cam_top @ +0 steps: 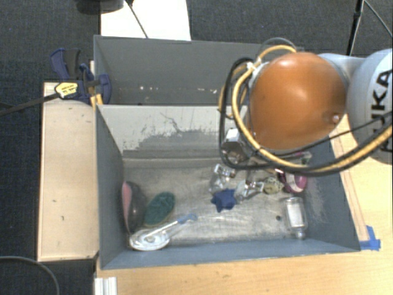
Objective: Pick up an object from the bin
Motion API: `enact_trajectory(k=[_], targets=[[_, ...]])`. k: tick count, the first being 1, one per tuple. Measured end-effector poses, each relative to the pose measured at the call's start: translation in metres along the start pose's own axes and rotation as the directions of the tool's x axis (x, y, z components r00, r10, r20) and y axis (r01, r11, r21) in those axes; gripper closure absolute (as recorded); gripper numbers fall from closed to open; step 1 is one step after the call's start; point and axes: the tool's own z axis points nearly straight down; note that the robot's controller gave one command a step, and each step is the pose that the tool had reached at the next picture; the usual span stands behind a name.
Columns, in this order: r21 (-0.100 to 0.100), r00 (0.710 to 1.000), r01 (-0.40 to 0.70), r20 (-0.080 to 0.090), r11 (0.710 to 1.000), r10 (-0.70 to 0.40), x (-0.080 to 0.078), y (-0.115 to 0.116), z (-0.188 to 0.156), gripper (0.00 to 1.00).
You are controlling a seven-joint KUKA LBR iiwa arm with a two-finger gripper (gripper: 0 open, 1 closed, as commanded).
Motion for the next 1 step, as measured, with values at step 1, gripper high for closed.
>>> enact_trajectory(k=[1], targets=[[-0.011,0.982,0.189,-0.007,0.982,-0.19,0.0295,-0.0088,0.0086,1.0]])
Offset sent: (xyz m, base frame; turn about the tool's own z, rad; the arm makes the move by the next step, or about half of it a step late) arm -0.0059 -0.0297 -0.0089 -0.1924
